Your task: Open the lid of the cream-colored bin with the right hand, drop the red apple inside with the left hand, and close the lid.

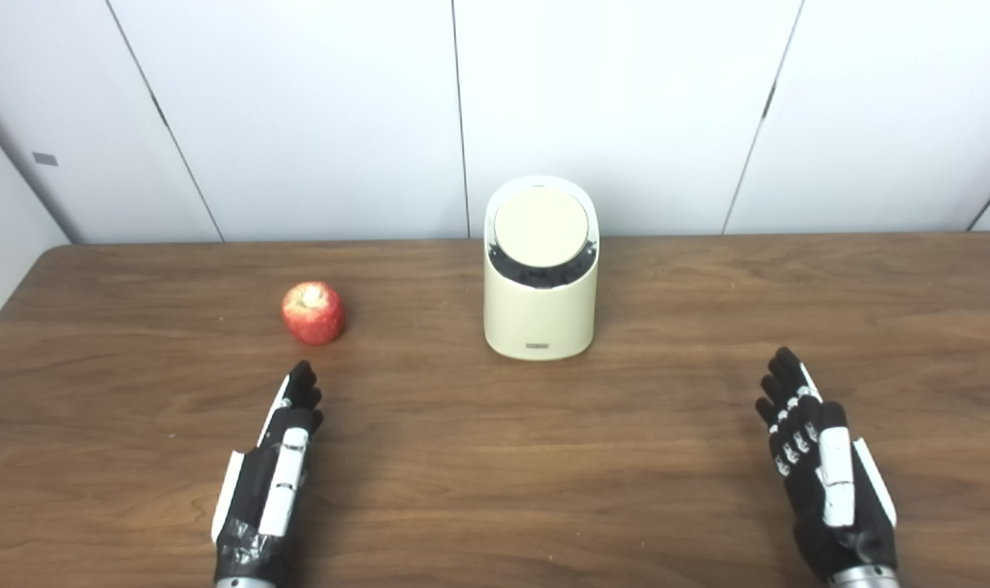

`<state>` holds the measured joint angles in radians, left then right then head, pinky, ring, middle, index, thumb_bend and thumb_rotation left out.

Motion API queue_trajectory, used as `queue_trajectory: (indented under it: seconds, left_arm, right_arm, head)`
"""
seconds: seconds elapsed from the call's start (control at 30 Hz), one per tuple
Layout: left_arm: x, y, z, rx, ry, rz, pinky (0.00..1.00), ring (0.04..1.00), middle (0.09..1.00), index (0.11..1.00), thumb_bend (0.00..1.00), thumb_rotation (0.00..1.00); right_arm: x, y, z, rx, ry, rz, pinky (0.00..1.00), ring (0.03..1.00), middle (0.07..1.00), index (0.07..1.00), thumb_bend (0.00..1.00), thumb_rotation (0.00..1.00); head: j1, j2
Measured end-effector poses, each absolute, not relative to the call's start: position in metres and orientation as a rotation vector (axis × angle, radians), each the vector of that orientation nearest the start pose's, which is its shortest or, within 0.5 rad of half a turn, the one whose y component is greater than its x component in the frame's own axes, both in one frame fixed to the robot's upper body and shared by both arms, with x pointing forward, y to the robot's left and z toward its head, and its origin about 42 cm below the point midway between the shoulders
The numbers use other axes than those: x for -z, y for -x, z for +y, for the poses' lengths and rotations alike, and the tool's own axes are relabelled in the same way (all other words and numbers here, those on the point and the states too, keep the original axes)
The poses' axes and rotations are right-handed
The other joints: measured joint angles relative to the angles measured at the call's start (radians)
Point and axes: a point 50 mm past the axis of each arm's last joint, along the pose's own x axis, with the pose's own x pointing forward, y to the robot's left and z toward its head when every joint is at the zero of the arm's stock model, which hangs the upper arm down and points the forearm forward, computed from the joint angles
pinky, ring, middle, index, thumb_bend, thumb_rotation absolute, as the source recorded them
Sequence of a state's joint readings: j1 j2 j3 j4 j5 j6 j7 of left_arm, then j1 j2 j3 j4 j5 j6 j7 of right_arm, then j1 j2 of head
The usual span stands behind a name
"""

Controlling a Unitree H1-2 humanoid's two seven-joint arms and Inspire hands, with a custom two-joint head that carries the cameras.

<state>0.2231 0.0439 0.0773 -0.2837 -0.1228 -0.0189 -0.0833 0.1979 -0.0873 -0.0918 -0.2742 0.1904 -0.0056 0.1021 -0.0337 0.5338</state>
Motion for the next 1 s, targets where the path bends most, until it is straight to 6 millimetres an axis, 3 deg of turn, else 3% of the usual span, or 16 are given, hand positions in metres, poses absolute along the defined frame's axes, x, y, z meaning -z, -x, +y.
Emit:
queue_trajectory:
  seconds: [0.57,0.83,1.0]
  left_arm:
    - [-0.1235,-0.2099,0.2523,-0.034,0.044,-0.096,1.00,1.000,1.000,1.000,0.33,0.81]
    - [-0.1232,-0.2100,0.2523,-0.035,0.047,-0.096,1.00,1.000,1.000,1.000,0.31,0.75]
    - [-0.1140,-0.2101,0.2518,-0.038,0.041,-0.087,1.00,1.000,1.000,1.000,0.29,0.78]
  right_arm:
    - [-0.1274,-0.2173,-0.2652,0.009,-0.069,-0.104,1.00,1.000,0.990,0.969,0.53,1.00]
    - [-0.1259,-0.2176,-0.2651,0.010,-0.056,-0.098,1.00,1.000,0.994,0.967,0.50,1.00]
    - [-0.1269,-0.2200,-0.2687,0.024,-0.054,-0.101,1.00,1.000,1.000,0.993,0.45,1.00]
  head:
    - [-0.003,-0.002]
    - [-0.002,-0.040]
    - [-0.006,-0.072]
